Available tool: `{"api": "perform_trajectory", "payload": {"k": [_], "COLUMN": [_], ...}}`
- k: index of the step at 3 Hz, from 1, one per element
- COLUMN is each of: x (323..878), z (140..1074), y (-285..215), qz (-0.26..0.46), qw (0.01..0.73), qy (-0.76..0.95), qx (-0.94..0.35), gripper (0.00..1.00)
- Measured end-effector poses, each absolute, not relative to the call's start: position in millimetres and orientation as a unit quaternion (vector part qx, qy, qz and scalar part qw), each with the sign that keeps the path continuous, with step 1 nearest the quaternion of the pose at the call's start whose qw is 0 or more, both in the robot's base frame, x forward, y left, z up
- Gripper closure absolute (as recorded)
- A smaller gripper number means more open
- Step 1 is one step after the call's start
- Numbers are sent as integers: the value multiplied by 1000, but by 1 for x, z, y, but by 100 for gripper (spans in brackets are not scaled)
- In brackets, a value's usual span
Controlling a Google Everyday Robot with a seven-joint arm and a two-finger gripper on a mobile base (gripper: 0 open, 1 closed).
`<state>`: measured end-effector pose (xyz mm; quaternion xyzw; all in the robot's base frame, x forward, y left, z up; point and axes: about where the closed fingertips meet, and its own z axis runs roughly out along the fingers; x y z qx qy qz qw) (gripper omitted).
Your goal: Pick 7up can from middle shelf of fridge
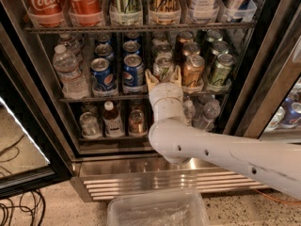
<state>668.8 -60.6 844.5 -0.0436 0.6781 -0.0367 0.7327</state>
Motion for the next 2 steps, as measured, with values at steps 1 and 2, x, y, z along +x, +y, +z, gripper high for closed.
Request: {"api": "perform_trajectory", "payload": {"k": [1, 2], "x": [669, 669], "z": [845, 845], "y": [-61, -61], "qz": [-37, -37], "qw": [733, 733], "qy": [678, 678], "qx": [-44, -44], "gripper": [53, 76]}}
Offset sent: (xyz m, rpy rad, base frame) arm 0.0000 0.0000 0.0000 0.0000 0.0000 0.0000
